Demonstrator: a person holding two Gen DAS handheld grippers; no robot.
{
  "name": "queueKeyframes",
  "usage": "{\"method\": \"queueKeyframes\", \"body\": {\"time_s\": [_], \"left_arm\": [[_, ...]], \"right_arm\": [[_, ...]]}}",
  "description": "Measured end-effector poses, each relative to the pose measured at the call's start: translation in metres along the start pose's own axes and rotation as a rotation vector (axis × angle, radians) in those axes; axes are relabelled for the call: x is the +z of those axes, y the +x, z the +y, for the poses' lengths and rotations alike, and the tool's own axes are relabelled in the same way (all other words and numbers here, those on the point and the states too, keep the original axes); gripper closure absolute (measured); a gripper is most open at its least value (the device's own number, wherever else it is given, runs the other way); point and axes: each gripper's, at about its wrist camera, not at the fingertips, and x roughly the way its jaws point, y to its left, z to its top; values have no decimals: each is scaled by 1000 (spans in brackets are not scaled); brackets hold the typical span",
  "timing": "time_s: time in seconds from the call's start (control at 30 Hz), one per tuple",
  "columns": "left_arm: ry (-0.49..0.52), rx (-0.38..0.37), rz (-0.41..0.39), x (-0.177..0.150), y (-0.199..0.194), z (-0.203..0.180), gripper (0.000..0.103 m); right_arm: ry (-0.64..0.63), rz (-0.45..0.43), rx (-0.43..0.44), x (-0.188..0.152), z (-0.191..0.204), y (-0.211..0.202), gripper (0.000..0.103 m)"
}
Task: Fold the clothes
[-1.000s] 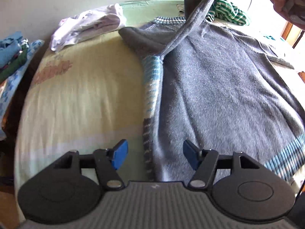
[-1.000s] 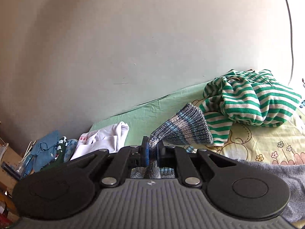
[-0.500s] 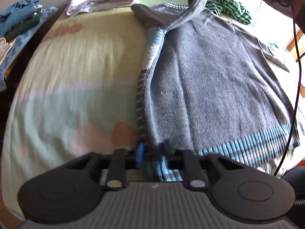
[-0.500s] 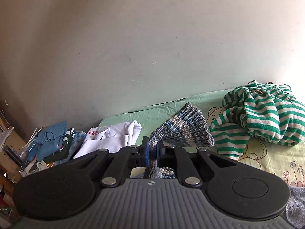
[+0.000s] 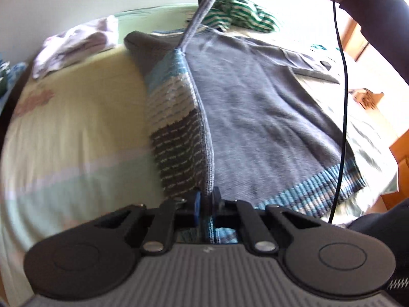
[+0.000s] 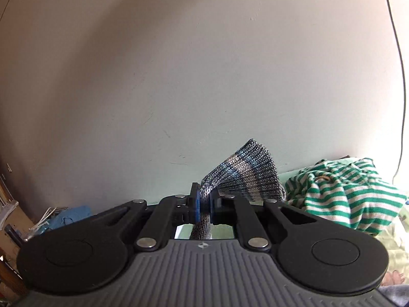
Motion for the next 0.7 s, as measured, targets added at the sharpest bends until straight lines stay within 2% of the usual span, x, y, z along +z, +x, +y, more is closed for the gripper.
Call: {"method": "queueKeyframes", "body": {"time_s": [0.23, 0.47, 0.5, 0.63, 0.7], "left_arm": [[63, -63, 73, 4, 34, -21, 99], [102, -89, 92, 3, 30, -23, 95], [108, -95, 92, 4, 27, -22, 93], [150, -122, 72, 11, 5, -18, 71], [181, -119, 40, 19, -6, -14, 62]], "right_arm": [[23, 54, -135, -17, -60, -16, 96], [58, 212, -306, -71, -116, -12, 96], [77, 238, -329, -81, -121, -11, 95], [157, 296, -350, -108, -140, -15, 94], [185, 320, -342, -116, -146, -14, 89]]}}
